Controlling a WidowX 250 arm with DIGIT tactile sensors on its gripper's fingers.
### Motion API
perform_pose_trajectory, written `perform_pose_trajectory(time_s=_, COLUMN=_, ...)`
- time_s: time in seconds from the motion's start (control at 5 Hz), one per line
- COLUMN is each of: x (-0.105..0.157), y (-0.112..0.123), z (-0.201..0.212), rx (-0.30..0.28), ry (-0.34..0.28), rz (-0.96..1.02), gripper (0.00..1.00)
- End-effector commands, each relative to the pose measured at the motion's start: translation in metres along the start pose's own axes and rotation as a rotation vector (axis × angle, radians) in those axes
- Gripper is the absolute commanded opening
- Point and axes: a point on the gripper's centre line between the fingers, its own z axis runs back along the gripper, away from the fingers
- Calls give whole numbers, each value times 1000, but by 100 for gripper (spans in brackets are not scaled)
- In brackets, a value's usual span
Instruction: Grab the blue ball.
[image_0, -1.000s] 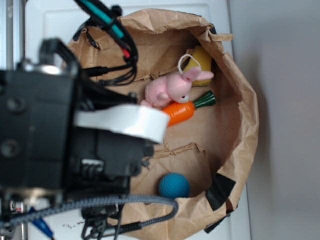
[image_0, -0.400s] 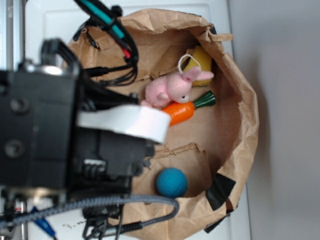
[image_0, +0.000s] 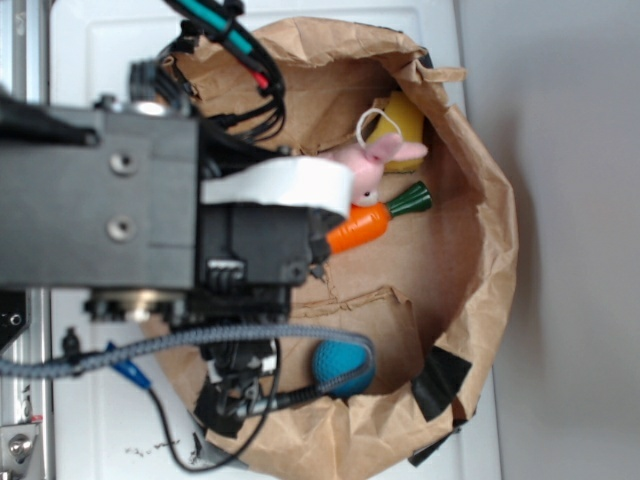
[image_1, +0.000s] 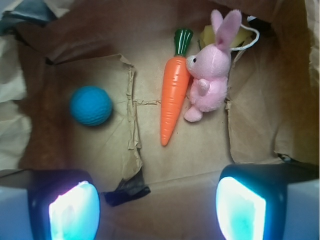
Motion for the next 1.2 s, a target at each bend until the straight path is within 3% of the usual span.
perform_pose_trajectory(time_s=0.0, x=15, y=11, z=-32, rx=62, ry=-55, rz=62, gripper=100)
perform_pose_trajectory(time_s=0.4, x=20, y=-11, z=-49, rx=-13, ry=-96, rz=-91, gripper=100)
perform_pose_trajectory(time_s=1.0, x=20, y=-11, z=-49, rx=-13, ry=-96, rz=-91, gripper=100)
